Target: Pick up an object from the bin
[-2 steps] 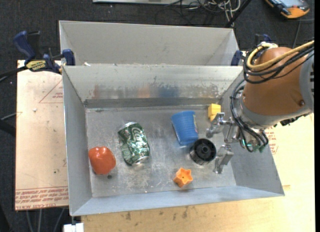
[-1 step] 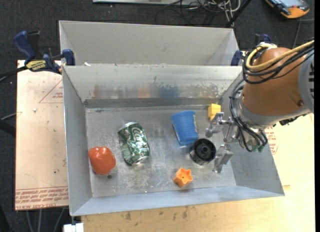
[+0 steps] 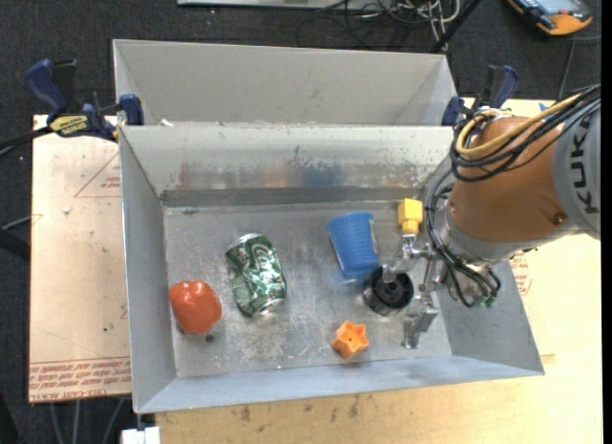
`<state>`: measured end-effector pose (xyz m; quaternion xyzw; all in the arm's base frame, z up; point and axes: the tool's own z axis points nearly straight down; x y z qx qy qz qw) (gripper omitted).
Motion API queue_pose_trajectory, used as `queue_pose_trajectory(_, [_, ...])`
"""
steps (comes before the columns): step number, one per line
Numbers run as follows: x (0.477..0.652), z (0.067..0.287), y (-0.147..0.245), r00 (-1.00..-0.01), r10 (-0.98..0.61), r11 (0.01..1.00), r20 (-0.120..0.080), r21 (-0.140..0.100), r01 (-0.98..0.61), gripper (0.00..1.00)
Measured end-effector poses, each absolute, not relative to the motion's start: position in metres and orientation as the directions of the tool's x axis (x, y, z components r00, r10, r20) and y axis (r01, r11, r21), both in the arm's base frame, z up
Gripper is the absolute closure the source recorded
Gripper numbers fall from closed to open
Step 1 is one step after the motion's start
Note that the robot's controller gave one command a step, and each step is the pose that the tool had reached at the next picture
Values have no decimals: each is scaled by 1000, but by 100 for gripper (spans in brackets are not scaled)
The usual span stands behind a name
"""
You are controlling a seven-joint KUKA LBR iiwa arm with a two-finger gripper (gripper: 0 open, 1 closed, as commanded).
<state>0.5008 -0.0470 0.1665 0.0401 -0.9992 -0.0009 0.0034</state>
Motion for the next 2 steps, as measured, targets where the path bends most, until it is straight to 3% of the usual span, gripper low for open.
queue_pose_trajectory(1, [525,76,-45,-998,-62,998,-3,3,-62,100])
queue_pose_trajectory(2, [524,75,-46,-998,-63,998,-1,1,-63,0])
